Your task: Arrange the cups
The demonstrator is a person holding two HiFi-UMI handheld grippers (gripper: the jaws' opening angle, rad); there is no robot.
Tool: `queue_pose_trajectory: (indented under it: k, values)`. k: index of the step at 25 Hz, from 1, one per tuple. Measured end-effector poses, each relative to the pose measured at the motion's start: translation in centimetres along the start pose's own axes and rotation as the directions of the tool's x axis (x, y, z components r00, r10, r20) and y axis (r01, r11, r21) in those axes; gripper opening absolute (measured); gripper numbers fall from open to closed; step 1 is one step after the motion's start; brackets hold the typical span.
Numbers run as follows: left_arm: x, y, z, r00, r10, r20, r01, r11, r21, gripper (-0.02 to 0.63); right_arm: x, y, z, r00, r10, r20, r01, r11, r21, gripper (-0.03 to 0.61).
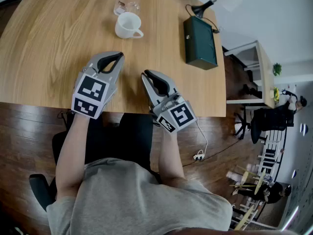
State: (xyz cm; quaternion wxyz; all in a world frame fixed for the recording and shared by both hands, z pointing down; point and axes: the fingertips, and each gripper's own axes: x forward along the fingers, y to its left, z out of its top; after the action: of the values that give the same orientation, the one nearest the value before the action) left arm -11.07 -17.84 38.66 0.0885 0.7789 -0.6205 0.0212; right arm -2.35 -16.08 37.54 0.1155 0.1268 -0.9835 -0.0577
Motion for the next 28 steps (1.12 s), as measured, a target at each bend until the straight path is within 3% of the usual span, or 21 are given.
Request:
queue_pose_trajectory:
  k: [3,11,13,14,24,28]
  values:
    - [-0.6,-0.1,-0.5,0.999,-0.032,-0.026,0.033,0.999,0.016,0.011,0.7,0.1,-0.7,0.999,-0.032,-0.014,0.032,0.999,0.041,0.052]
    - [-0.6,-0.3,-0.7,0.998,-0.046,-0.038,0.047,0.998,0.035,0.011,2.1,-3.7,-0.3,0.986,-0.121,-0.115,0.119,0.993,-0.023,0.084]
    - [-0.5,-0.3,-0.7,0.998,-0.048,-0.036,0.049,0.998,0.034,0.011,2.9,-5.0,0.4,0.982,-0.136,-0.128,0.132,0.990,-0.041,0.220]
    - [-0.5,-0.3,-0.7,0.998,-0.049,-0.036,0.050,0.998,0.034,0.011,3.5,-5.3,0.6,0.982,-0.132,-0.136,0.126,0.991,-0.052,0.225]
    - [-0.5,-0.5,-0.8,0.998,-0.049,-0.038,0.050,0.998,0.034,0.011,9.8,-8.7,0.3,0.973,-0.045,-0.226,0.015,0.991,-0.132,0.218]
    - [-0.6,-0.3,-0.9,0.998,-0.051,-0.041,0.052,0.998,0.037,0.011,11.7,-8.3,-1.2,0.962,0.007,-0.273,-0.046,0.989,-0.138,0.169]
